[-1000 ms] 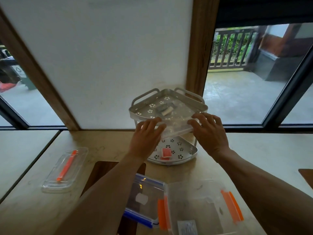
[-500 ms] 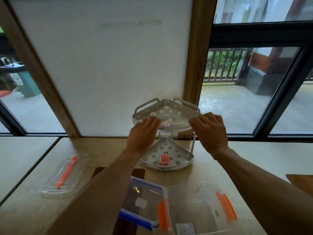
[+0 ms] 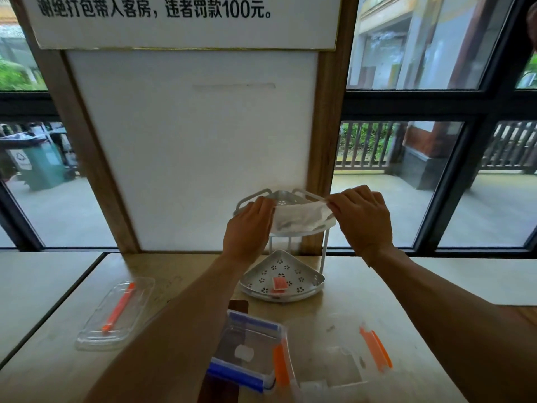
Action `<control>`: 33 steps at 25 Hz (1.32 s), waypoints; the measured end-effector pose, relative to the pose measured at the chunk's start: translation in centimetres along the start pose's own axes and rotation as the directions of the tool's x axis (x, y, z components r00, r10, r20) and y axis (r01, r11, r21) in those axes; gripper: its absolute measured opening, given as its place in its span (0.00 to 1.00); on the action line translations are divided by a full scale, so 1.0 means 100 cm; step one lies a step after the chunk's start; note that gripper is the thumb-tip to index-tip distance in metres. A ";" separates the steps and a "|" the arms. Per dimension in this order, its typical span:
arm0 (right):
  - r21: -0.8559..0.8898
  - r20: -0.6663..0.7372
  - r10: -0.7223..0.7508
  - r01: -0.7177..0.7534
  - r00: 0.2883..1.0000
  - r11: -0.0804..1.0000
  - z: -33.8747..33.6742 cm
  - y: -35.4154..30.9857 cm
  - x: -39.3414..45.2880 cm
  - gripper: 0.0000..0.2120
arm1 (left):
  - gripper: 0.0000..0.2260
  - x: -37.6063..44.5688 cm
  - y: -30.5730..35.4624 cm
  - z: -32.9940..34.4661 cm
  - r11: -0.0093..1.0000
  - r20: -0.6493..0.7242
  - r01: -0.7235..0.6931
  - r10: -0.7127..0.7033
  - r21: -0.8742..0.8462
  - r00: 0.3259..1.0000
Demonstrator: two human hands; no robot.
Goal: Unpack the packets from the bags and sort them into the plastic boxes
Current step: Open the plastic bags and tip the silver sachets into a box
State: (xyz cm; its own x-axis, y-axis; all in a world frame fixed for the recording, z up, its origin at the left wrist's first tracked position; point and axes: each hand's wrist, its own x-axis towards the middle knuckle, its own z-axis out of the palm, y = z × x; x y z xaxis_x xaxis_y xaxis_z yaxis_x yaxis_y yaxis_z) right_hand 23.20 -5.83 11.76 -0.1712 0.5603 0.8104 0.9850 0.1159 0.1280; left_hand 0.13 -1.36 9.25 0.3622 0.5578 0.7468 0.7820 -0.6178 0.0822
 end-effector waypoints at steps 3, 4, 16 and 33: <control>-0.038 -0.014 0.039 -0.040 0.999 0.998 -0.020 -0.006 -0.004 0.04 | 0.04 -0.003 0.011 -0.011 0.998 0.016 0.022 -0.021 -0.054 1.000; -0.055 0.025 0.042 -0.041 0.999 0.998 -0.027 -0.008 -0.008 0.04 | 0.03 -0.008 0.015 -0.012 0.994 0.043 0.053 -0.049 -0.095 0.998; 0.077 0.826 0.126 -0.332 0.549 0.940 -0.080 0.003 -0.126 0.07 | 0.07 -0.142 0.088 0.025 0.938 0.489 0.227 -0.073 -0.262 0.869; 0.438 0.734 -0.043 -0.424 0.678 0.793 -0.117 0.068 -0.217 0.07 | 0.04 -0.182 0.204 0.022 0.806 0.362 0.510 -0.399 -0.299 0.843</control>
State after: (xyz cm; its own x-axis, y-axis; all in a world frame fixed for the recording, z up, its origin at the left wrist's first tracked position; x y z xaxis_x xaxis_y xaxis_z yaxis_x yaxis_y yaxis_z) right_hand 33.86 -26.75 1.75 -0.1743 0.9767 0.1249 0.8440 0.2136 -0.4921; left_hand 10.60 -22.95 -4.12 0.1767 0.9170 0.3577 0.6635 -0.3794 0.6449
